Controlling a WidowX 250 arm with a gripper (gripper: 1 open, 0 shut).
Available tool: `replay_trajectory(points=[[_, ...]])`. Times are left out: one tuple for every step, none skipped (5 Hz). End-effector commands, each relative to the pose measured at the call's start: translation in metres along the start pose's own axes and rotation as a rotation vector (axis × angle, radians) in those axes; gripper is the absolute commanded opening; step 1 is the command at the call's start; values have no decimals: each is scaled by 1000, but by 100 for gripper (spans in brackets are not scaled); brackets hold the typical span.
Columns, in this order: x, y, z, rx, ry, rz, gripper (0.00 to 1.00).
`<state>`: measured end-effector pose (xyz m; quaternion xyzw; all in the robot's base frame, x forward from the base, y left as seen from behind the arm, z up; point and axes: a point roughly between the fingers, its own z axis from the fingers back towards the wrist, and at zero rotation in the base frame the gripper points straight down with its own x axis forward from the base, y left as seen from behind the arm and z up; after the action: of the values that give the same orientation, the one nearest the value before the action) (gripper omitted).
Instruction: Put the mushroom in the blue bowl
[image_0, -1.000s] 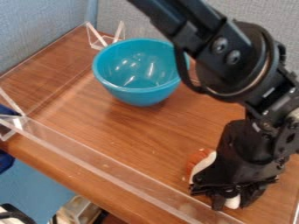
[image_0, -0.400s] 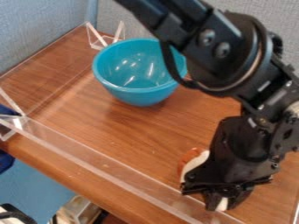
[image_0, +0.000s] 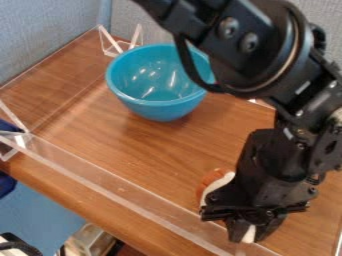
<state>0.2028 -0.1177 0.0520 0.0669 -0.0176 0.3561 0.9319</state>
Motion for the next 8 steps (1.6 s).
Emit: replay_trajectory(points=[[10, -7, 22, -79, -15, 22, 0], [13, -5, 31, -101, -13, 31, 0], [18, -2, 44, -125, -11, 47, 0], [32, 1, 67, -164, -15, 79, 0], [61, 12, 83, -190, -28, 147, 0], [95, 19, 86, -199, -35, 225, 0], [117, 23, 78, -187, -52, 267, 0], [132, 27, 71, -182, -70, 278, 0]])
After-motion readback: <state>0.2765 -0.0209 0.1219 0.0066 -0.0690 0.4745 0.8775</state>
